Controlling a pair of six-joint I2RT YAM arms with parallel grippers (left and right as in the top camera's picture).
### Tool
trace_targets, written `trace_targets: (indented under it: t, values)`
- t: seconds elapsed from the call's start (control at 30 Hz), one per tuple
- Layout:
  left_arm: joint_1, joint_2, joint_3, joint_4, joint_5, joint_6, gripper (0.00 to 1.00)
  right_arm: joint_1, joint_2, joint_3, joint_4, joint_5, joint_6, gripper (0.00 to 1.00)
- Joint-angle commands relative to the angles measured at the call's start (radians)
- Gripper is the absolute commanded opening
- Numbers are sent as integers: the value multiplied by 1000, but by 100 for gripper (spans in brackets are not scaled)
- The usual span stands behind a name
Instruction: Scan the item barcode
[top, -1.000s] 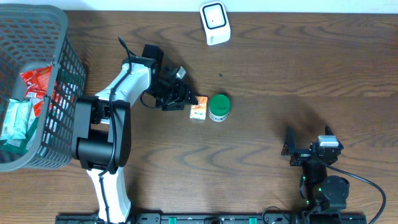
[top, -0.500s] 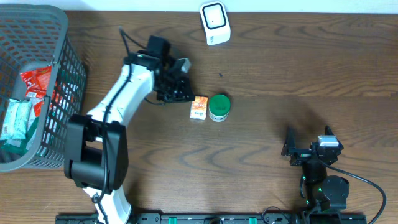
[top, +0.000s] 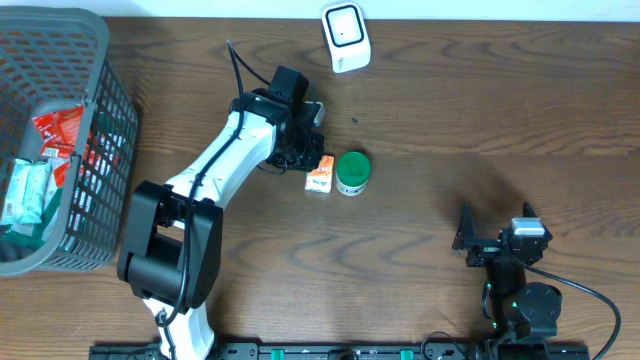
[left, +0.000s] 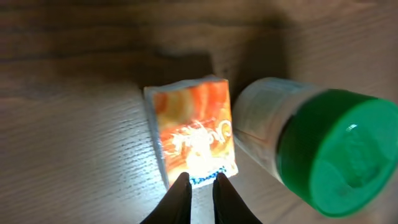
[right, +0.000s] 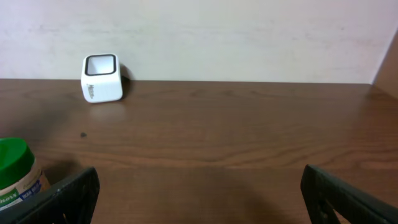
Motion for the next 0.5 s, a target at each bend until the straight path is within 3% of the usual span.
trace_targets:
  t: [0.0,0.47]
  values:
    - [2,18,-49,27,-39,-47,15,1,-2,-2,-4,-5,10,99]
    - [2,20,-101,102,-8,-92,13,1,-2,-2,-4,-5,10,99]
